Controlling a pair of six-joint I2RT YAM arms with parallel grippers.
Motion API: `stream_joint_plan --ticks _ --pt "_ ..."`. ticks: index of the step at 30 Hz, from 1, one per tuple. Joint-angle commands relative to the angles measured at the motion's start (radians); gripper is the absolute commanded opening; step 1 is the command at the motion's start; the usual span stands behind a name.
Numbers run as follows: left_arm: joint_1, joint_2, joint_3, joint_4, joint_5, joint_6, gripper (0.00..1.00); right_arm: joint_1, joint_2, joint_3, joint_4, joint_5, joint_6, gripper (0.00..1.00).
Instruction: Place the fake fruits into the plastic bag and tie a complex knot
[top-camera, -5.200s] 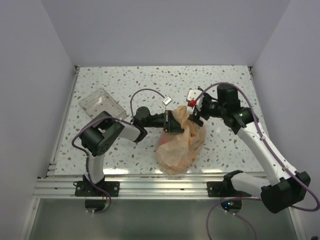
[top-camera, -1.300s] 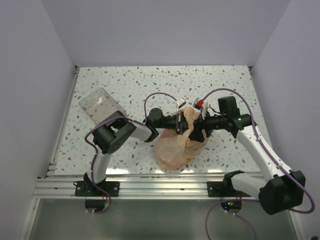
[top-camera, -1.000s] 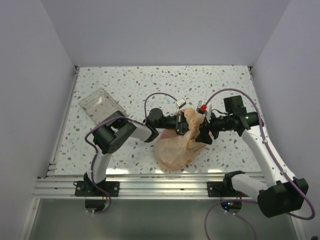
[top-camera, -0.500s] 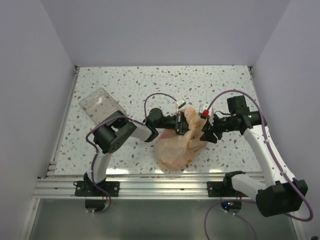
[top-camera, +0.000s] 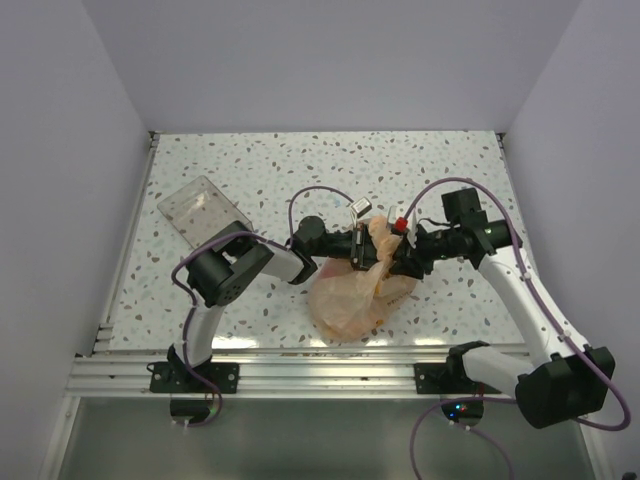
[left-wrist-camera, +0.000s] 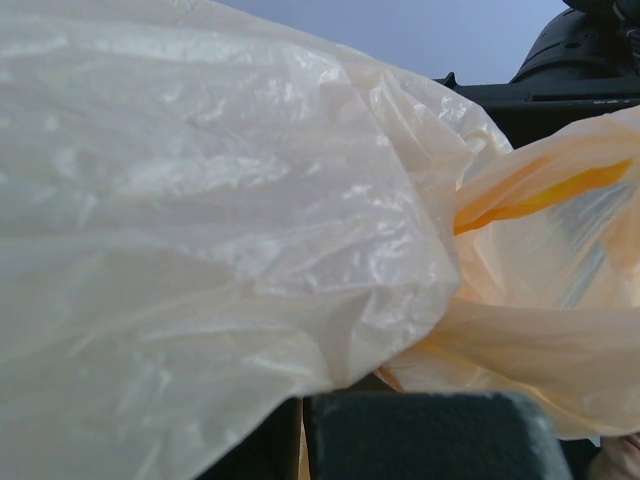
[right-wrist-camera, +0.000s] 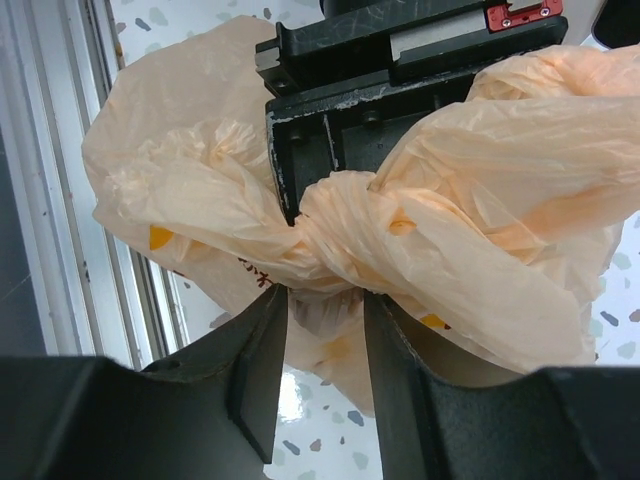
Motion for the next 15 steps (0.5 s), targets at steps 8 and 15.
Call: stream_joint_plan --ticks 8,15 --pt "0.003 -0.002 0.017 0.502 0.005 -0.011 0.06 0.016 0.015 -0.017 0.041 -0.016 -0.008 0.22" --pt "0.017 -0.016 -0.002 0.495 0.006 0.003 0.18 0.016 0.018 0.011 -0.024 -0.004 -0.066 0.0"
